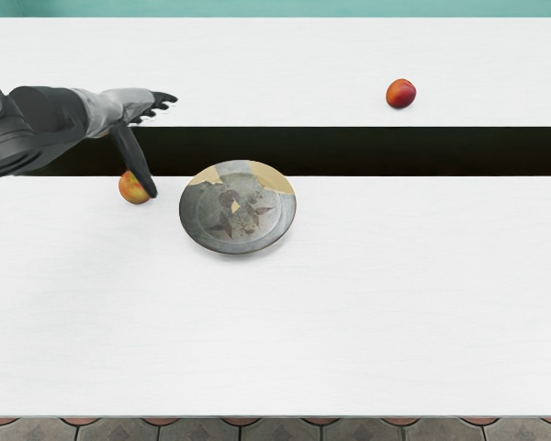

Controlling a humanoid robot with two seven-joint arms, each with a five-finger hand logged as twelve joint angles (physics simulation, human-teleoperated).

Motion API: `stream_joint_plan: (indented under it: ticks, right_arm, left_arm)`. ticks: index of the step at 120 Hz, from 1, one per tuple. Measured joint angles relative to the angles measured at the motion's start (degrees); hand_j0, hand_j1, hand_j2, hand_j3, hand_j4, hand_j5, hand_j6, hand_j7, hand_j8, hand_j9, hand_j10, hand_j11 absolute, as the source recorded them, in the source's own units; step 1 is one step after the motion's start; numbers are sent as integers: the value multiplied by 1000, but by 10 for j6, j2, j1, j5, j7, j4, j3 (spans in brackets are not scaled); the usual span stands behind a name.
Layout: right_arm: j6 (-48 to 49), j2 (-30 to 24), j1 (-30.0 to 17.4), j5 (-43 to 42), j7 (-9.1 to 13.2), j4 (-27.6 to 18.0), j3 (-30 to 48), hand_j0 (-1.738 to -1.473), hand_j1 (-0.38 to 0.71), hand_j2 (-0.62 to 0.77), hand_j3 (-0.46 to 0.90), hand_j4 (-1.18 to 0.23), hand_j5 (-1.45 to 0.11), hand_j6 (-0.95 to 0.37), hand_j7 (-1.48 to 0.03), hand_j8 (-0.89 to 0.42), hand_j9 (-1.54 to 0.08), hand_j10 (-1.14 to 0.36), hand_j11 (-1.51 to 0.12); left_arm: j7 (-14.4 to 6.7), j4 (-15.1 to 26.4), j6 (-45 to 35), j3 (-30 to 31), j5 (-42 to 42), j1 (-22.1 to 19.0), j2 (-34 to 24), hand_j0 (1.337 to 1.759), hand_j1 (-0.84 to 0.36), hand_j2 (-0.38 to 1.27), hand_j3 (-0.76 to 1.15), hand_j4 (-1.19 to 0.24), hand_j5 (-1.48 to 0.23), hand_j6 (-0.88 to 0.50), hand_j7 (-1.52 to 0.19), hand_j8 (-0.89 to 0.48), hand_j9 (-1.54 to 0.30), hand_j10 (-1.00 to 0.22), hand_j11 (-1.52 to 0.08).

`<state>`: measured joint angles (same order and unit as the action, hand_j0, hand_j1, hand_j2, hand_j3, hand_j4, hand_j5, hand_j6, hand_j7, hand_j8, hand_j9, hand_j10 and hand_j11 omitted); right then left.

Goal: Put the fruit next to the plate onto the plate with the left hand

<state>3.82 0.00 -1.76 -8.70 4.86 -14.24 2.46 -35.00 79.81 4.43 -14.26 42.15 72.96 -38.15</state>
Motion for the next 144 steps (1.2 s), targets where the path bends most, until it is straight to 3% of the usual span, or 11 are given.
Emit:
stream_joint_plan:
  ticks: [12, 28, 53, 90, 144]
  right_arm:
    - [0, 0, 0, 0, 0, 0, 0, -1658, -327, -4, 0, -18, -24, -18, -24, -18, -24, -18, -24]
    - [0, 0, 0, 0, 0, 0, 0, -1658, -327, -4, 0, -18, -24, -18, -24, -18, -24, -18, -24]
    - [0, 0, 0, 0, 0, 0, 0, -1658, -327, -4, 0, -18, -24, -18, -24, -18, -24, -18, -24]
    - [0, 0, 0, 0, 0, 0, 0, -1658, -327, -4, 0, -18, -24, -18, -24, -18, -24, -18, -24]
    - [0, 0, 0, 0, 0, 0, 0, -1658, -327, -4, 0, -18, -24, -18, -24, -18, -24, -18, -24]
  left_arm:
    - [0, 0, -49, 61, 6, 35, 2, 1658, 324, 5, 0, -25, -29, -26, -29, -26, -29, -25, -29]
    - [0, -1, -88, 121, 31, 35, 2, 1658, 314, 8, 0, -34, -40, -35, -40, -35, -40, -34, -40]
    - [0, -2, -110, 164, 79, 34, 42, 1658, 298, 11, 0, -48, -58, -49, -58, -49, -57, -47, -57]
    - [0, -4, -125, 181, 105, 28, 43, 1658, 248, 19, 0, -89, -111, -90, -111, -90, -111, -89, -111]
    - [0, -8, -141, 198, 123, 12, 43, 1658, 46, 54, 0, -258, -331, -259, -331, -259, -331, -257, -330]
